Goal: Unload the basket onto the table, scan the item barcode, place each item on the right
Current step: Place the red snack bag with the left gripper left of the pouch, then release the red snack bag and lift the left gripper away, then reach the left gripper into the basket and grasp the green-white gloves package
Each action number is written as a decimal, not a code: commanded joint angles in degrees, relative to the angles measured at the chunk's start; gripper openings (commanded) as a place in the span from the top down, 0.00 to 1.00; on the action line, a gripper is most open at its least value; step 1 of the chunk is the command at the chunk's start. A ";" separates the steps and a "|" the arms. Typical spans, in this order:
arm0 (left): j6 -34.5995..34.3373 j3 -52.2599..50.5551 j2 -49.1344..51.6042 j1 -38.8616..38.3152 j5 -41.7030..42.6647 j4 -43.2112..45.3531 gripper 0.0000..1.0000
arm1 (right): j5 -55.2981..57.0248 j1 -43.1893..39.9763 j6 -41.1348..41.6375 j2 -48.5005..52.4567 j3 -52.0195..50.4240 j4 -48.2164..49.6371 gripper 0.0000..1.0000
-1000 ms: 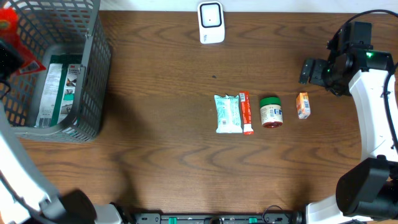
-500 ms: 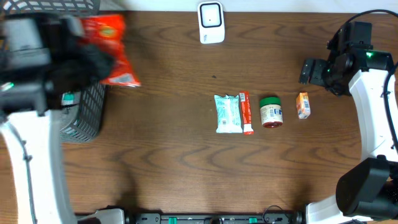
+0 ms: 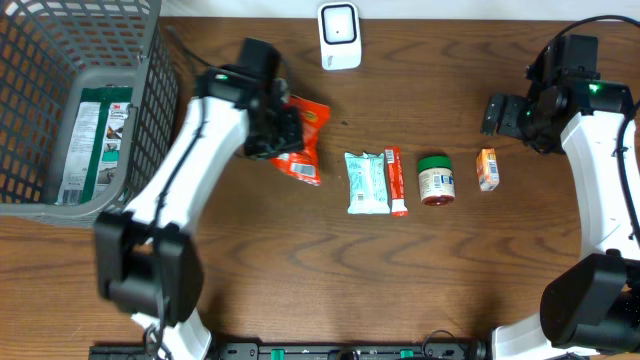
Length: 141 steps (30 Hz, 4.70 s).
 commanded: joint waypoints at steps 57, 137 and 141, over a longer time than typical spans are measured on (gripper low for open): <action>5.53 -9.46 4.24 -4.92 -1.22 16.28 0.92 | -0.07 -0.26 -0.37 -0.90 1.03 -0.07 0.01; 38.51 10.12 25.33 42.77 -21.57 7.34 0.05 | -0.07 -0.26 -0.37 -0.90 1.03 -0.07 0.01; 38.32 8.72 26.03 42.77 -21.55 7.58 0.08 | -0.07 -0.26 -0.37 -0.90 1.03 -0.07 0.01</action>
